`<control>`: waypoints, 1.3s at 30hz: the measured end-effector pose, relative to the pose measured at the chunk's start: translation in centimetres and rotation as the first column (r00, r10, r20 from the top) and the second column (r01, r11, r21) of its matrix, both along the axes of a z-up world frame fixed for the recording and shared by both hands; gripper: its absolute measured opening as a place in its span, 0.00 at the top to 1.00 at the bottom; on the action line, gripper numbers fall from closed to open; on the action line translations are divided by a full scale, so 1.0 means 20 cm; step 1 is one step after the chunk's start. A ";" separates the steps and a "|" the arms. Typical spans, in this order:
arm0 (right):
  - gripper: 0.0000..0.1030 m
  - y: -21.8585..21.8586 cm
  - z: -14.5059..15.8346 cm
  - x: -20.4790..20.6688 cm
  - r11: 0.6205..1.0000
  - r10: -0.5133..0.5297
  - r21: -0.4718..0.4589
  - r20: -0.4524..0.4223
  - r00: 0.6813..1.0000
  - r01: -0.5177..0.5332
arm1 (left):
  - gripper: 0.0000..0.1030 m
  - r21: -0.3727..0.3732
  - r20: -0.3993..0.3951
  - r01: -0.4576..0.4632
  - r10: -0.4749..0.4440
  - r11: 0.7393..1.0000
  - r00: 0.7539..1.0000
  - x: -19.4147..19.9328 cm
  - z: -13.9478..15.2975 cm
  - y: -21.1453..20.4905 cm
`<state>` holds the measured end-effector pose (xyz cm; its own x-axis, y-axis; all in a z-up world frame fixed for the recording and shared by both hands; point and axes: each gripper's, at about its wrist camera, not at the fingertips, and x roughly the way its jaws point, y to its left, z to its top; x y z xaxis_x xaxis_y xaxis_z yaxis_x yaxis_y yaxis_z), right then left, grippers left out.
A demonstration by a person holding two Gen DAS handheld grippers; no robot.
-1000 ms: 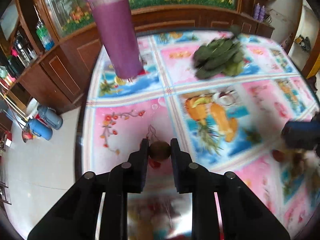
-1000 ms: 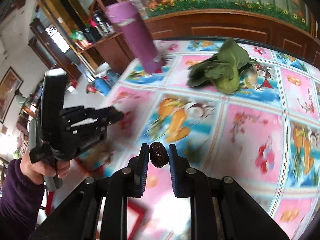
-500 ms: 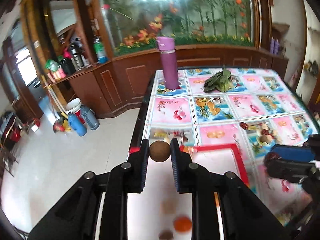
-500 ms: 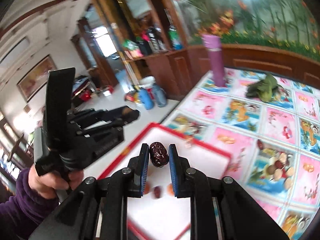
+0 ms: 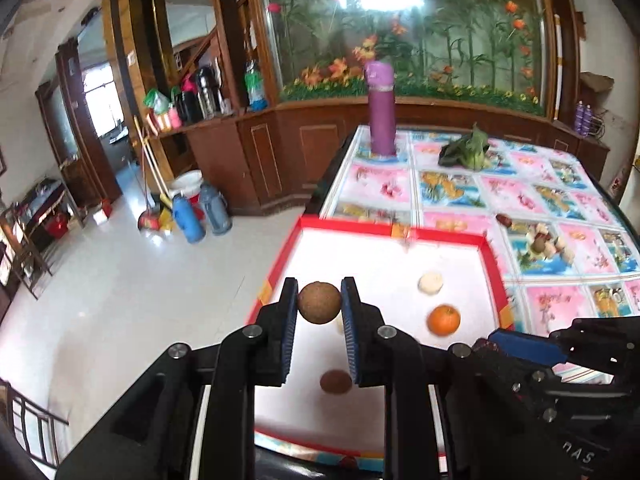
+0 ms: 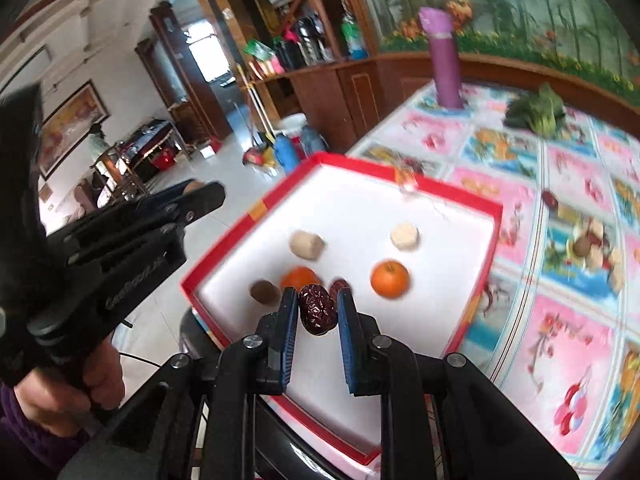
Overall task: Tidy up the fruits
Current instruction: 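Carry the red date into the tray with the right tool while the left tool carries a brown fruit there, then move both tools back toward the pile of items on the table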
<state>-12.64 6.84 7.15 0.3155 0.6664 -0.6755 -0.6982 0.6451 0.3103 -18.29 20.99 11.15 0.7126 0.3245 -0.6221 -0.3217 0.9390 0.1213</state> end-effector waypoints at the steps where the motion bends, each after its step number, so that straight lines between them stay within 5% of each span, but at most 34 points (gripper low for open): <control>1: 0.82 0.00 -0.02 0.01 1.000 -0.009 -0.009 0.001 1.000 0.009 | 0.77 -0.009 -0.016 -0.006 0.006 1.000 1.000 0.00 -0.04 0.00; 24: 0.81 0.04 -0.28 0.09 0.993 -0.064 -0.108 -0.090 0.994 0.054 | 0.77 -0.046 -0.222 -0.083 0.071 0.996 0.972 0.10 -0.45 0.01; 26: 0.78 0.03 -0.28 0.09 0.993 -0.064 -0.107 -0.095 0.993 0.054 | 0.74 -0.041 -0.229 -0.088 0.076 0.995 0.970 0.10 -0.45 0.01; 28: 0.66 0.01 -0.26 0.09 0.993 -0.067 -0.099 -0.113 0.991 0.056 | 0.60 -0.034 -0.237 -0.099 0.088 0.995 0.967 0.10 -0.44 0.01; 31: 0.61 -0.07 -0.19 0.11 0.995 -0.074 -0.068 -0.099 0.992 0.067 | 0.43 -0.028 -0.225 -0.090 0.081 0.996 0.971 0.07 -0.38 0.02; 34: 0.61 -0.23 -0.02 0.10 0.994 -0.113 -0.014 -0.042 0.993 0.113 | 0.38 0.014 -0.170 -0.060 0.062 0.998 0.984 0.02 -0.23 -0.01; 36: 0.58 -0.38 0.12 0.09 0.987 -0.160 0.033 0.016 0.987 0.160 | 0.37 0.017 -0.110 -0.021 0.022 1.000 0.994 -0.02 -0.05 -0.03; 39: 0.50 -0.66 0.35 0.03 0.963 -0.257 0.110 0.107 0.961 0.245 | 0.16 -0.003 0.015 0.033 -0.033 0.999 0.999 -0.11 0.25 -0.08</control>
